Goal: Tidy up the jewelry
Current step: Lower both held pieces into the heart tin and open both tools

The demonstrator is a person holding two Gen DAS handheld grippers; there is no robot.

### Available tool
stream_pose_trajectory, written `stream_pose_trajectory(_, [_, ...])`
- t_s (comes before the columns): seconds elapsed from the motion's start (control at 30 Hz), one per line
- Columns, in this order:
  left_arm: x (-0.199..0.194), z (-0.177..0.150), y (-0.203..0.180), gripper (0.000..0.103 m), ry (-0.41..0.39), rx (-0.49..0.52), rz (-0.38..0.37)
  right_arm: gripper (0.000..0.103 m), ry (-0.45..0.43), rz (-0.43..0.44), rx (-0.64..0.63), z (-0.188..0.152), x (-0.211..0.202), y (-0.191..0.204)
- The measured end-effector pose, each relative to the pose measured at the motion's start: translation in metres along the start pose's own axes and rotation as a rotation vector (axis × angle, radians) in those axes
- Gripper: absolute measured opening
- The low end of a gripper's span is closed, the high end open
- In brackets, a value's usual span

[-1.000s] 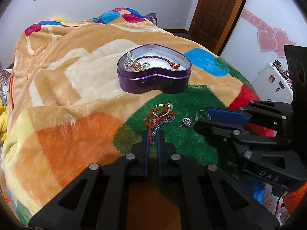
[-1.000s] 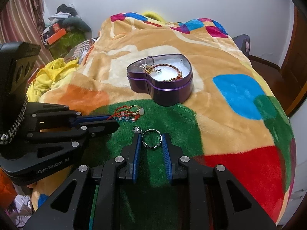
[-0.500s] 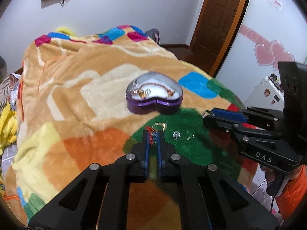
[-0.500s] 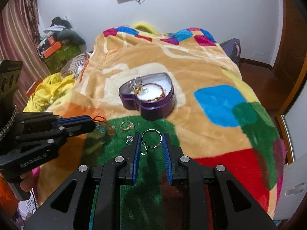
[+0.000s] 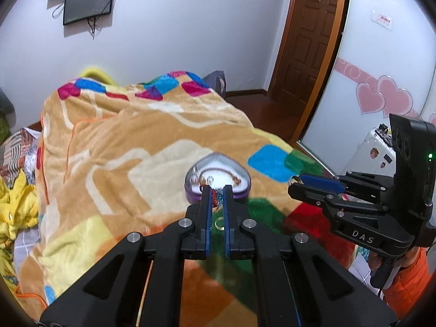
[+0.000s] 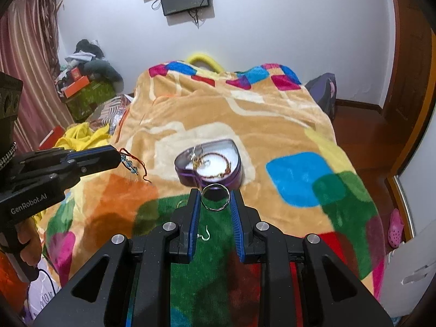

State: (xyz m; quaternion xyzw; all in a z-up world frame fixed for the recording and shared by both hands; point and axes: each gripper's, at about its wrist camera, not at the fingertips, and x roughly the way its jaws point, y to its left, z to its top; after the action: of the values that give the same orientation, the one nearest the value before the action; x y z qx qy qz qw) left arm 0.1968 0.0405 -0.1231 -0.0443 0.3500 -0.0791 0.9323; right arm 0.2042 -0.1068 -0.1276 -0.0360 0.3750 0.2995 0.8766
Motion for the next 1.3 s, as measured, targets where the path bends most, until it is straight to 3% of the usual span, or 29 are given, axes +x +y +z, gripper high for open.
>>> stream_pose_trajectory(0.63, [0.026, 0.037, -0.003, 0.006, -0.048, 0.0, -0.041, 0.02, -0.075, 0.011, 0.003, 0.036, 0.013, -0.005])
stream_pose_trajectory(1.3, [0.095, 0.024, 0.019, 0.006, 0.089, -0.045, -0.039, 0.02, 0.076, 0.044, -0.033, 0.03, 0.073, -0.011])
